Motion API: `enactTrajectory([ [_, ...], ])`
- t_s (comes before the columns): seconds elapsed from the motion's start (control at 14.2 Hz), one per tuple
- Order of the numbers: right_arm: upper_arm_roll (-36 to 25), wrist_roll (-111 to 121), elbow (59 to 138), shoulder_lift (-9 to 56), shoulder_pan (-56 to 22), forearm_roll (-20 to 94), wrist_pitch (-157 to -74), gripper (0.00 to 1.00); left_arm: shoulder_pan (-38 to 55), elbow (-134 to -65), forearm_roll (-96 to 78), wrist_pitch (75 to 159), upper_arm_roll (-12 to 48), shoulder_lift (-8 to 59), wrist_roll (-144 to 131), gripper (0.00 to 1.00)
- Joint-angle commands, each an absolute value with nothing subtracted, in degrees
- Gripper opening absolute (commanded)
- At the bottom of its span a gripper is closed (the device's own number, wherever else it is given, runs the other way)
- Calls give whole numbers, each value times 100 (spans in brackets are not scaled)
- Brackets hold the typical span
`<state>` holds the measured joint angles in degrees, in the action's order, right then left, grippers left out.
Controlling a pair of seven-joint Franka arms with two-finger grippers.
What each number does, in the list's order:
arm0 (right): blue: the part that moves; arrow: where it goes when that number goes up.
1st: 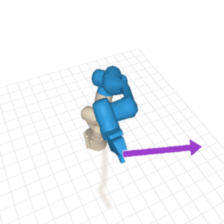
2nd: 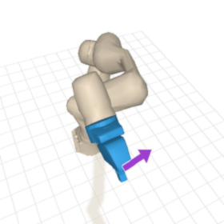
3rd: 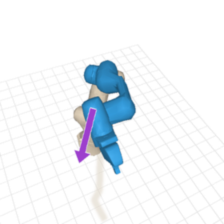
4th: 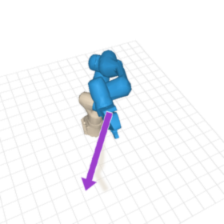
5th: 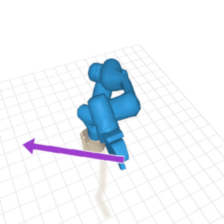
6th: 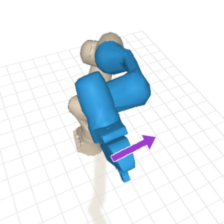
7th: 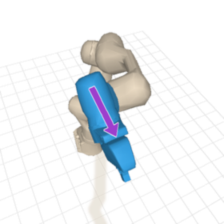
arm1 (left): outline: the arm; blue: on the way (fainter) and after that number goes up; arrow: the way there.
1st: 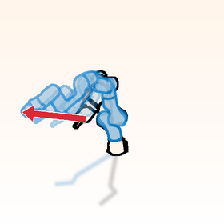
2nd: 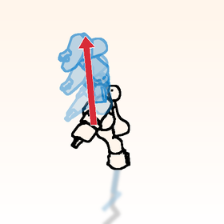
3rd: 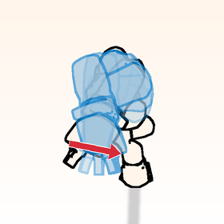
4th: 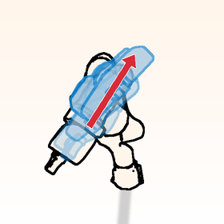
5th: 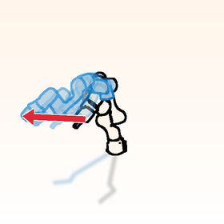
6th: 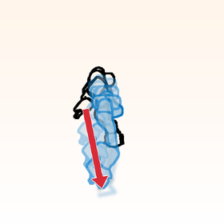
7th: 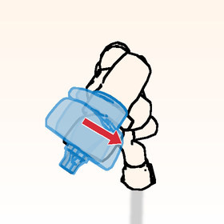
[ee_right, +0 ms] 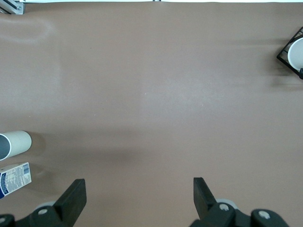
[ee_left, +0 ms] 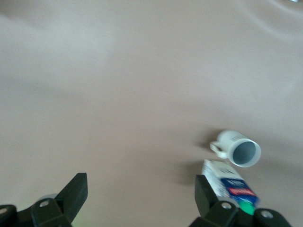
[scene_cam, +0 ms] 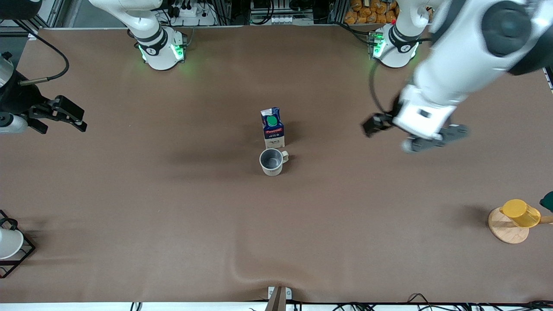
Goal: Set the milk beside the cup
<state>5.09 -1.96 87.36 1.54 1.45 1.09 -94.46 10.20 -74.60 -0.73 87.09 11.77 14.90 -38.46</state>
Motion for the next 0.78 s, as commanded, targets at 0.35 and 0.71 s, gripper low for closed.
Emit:
enactTrajectory([
  [0.35,510,-237,8552,255,149,0,-9246,100,80,-8145,132,8350,1152,565,-2348,100],
  [0.71,510,-237,8552,255,167,0,-9237,100,114,-8718,70,8358,387,18,-1170,100],
])
